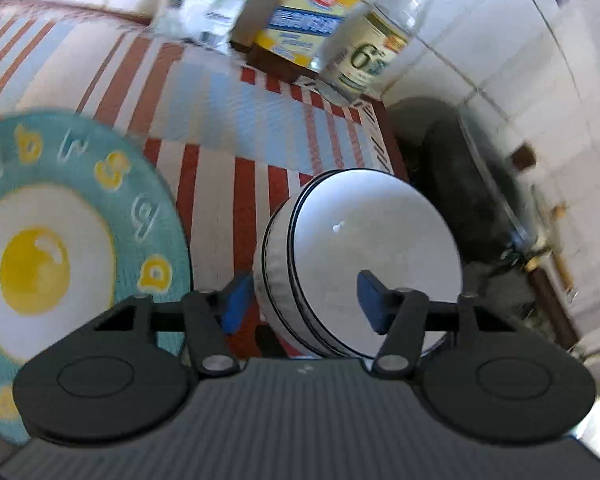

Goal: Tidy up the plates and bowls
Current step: 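Grasp the rim of the nested white bowl stack with the left tool, then carry the bowl stack with the left tool onto the blue egg plate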

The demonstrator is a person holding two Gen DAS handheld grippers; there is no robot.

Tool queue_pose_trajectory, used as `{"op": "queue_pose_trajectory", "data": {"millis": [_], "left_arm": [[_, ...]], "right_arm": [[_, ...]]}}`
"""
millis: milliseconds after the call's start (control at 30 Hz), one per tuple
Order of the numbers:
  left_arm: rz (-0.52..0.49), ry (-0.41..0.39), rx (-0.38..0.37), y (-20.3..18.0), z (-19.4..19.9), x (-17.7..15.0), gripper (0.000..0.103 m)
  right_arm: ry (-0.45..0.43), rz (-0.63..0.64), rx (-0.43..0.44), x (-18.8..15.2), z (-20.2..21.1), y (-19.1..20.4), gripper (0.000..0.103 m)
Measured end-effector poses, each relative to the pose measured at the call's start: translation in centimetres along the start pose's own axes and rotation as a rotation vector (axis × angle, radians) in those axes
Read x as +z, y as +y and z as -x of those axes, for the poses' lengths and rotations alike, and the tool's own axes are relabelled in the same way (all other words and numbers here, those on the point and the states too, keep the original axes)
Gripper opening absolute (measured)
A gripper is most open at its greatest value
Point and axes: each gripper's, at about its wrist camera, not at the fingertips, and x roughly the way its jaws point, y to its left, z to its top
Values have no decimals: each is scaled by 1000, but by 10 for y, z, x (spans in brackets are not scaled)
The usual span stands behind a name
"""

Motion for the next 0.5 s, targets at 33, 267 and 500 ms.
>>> {"op": "queue_pose_trajectory", "data": {"millis": [33,267,500], "left_arm": [[-38,0,16,-3,-3,1,51],[-128,16,100,-6,-21,2,35],[-169,-16,90,-8,-25,-3,36]], "right_arm": [[-5,13,-4,1,0,2,101],[4,-43,38,3,-9,-4,103],[-28,-50,51,-1,-11,-5,103]]}}
